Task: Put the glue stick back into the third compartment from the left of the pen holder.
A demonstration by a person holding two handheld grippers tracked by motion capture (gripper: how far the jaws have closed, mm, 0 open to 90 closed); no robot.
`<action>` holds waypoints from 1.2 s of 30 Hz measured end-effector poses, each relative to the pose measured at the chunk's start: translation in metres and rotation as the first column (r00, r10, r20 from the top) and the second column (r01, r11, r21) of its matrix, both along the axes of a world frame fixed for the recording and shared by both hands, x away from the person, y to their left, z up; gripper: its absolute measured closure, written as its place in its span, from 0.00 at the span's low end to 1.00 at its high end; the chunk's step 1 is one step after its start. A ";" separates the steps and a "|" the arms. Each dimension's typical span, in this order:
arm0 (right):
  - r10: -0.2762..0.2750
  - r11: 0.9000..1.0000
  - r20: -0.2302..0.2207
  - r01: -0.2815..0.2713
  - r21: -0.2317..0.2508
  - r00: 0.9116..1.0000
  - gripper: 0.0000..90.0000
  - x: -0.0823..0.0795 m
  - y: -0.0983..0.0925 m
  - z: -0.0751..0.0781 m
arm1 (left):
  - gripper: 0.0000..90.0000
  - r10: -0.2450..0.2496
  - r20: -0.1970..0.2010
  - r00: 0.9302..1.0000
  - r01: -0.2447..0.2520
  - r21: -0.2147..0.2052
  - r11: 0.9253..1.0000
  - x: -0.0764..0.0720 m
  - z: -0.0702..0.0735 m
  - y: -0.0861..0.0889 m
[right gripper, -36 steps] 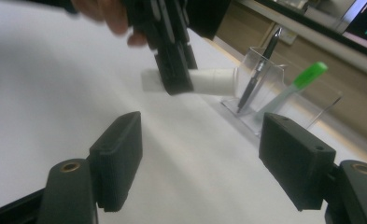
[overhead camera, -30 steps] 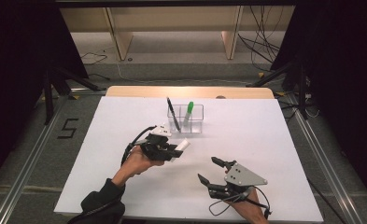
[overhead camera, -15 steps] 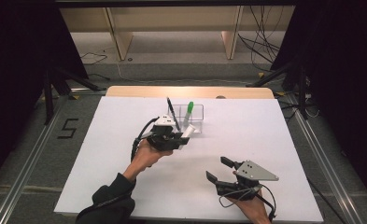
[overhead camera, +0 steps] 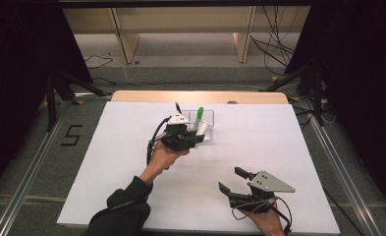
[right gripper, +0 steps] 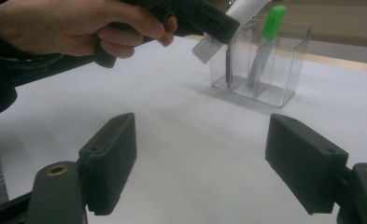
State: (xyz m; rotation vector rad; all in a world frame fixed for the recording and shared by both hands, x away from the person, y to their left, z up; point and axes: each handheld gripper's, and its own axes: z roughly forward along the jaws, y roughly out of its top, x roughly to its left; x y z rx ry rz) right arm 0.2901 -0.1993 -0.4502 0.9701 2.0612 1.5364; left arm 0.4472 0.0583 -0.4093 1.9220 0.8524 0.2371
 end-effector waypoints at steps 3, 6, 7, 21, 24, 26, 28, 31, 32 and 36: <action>-0.005 1.000 -0.006 0.005 -0.006 1.000 0.27 -0.001 -0.001 0.000 | 0.78 0.013 0.000 1.000 -0.013 -0.017 1.000 0.006 0.003 -0.003; -0.003 1.000 -0.014 0.003 -0.009 1.000 0.27 -0.002 -0.001 -0.001 | 0.78 0.041 0.006 0.999 -0.041 -0.056 0.998 0.011 0.007 -0.005; -0.004 1.000 -0.015 0.003 -0.010 1.000 0.27 -0.002 -0.002 -0.001 | 0.78 0.051 0.005 0.999 -0.051 -0.067 0.997 0.013 0.008 -0.005; 0.006 1.000 -0.024 -0.006 -0.012 1.000 0.27 -0.004 -0.002 -0.003 | 0.78 0.126 0.002 0.992 -0.125 -0.112 0.986 0.041 0.018 -0.019; 0.008 1.000 -0.024 -0.008 -0.010 1.000 0.27 -0.005 -0.001 -0.003 | 0.78 0.141 0.001 0.990 -0.140 -0.107 0.984 0.048 0.016 -0.025; 0.010 1.000 -0.024 -0.011 -0.008 1.000 0.27 -0.005 -0.002 -0.003 | 0.78 0.152 -0.006 0.988 -0.152 -0.106 0.983 0.053 0.015 -0.027; 0.010 1.000 -0.027 -0.010 -0.004 1.000 0.26 -0.005 -0.002 -0.003 | 0.78 0.163 -0.008 0.987 -0.163 -0.110 0.981 0.057 0.014 -0.028; 0.009 1.000 -0.029 -0.009 -0.002 1.000 0.26 -0.006 -0.002 -0.003 | 0.78 0.174 -0.001 0.985 -0.173 -0.108 0.979 0.061 0.012 -0.029; 0.010 1.000 -0.030 -0.010 -0.001 1.000 0.26 -0.006 -0.002 -0.003 | 0.78 0.176 -0.001 0.984 -0.175 -0.107 0.979 0.061 0.012 -0.029; 0.015 1.000 -0.032 -0.015 -0.001 0.999 0.26 -0.007 -0.001 -0.003 | 0.78 0.187 0.003 0.982 -0.185 -0.103 0.977 0.065 0.010 -0.031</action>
